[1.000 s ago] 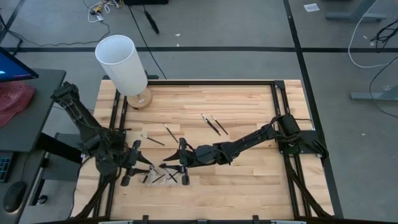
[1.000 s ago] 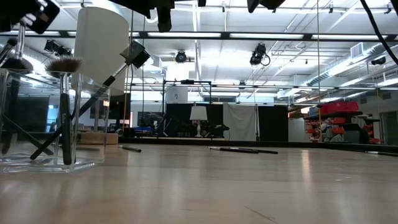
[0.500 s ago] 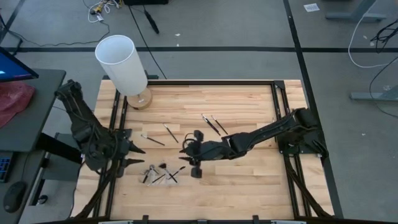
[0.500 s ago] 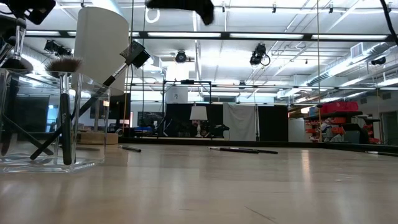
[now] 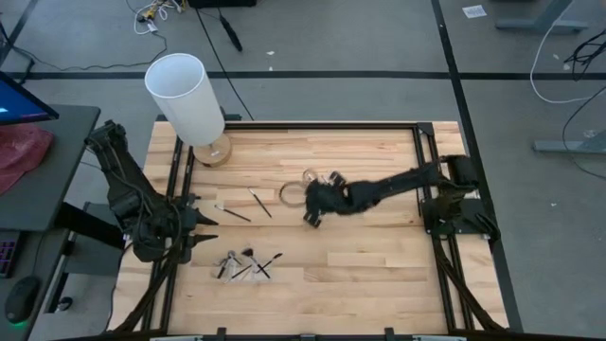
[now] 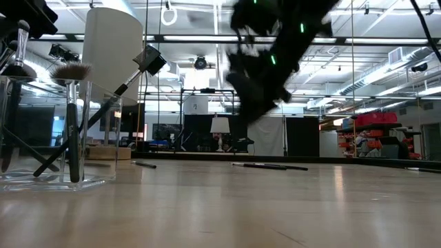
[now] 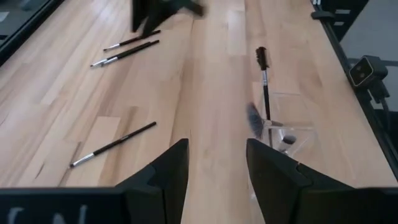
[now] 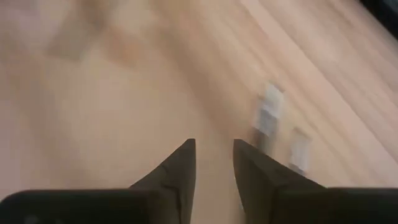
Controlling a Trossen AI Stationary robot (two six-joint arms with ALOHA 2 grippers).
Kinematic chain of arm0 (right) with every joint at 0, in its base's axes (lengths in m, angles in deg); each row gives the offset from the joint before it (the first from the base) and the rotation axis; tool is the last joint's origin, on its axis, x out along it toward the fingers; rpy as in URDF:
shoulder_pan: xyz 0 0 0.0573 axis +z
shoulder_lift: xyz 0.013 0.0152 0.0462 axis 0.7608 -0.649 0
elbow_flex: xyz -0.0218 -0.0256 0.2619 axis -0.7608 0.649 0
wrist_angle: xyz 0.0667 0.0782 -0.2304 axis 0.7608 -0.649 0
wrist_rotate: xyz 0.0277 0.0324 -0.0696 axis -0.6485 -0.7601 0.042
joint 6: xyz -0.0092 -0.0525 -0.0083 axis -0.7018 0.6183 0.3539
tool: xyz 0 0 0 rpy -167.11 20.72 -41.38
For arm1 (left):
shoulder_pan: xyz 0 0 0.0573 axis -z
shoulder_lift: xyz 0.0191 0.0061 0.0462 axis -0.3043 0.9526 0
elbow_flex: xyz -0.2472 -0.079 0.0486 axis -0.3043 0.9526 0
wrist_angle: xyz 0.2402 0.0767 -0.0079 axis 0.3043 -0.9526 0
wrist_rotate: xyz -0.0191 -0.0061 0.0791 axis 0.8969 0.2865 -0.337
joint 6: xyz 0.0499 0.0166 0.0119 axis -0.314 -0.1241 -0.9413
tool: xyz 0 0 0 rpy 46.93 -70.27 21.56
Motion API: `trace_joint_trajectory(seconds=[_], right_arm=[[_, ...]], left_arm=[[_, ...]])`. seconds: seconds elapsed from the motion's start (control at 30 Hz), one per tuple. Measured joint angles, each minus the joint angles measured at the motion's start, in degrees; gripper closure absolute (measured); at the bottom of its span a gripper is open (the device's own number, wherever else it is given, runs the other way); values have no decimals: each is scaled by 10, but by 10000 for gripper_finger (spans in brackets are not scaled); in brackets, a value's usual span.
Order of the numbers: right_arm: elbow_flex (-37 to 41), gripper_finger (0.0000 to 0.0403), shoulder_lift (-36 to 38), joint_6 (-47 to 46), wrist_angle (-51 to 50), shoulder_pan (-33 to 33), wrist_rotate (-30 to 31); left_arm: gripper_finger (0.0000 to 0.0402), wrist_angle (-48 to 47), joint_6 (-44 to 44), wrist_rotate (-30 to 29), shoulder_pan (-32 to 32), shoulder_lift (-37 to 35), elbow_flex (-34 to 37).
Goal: Put items in baskets/containers
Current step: Put the eyeshadow brush into the transparent organizer
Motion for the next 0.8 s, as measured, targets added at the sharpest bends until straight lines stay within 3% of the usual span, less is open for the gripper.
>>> trace_joint_trajectory(seconds=[0.2, 0.5, 0.8], right_arm=[[91, 284, 15, -20, 75, -81, -8], [184, 255, 21, 27, 221, -116, -63], [304, 304, 25, -37, 345, -114, -30]], left_arm=[[236, -3, -1, 0, 0, 0, 0], [236, -9, -1, 0, 0, 0, 0], [236, -9, -2, -9, 0, 0, 0]])
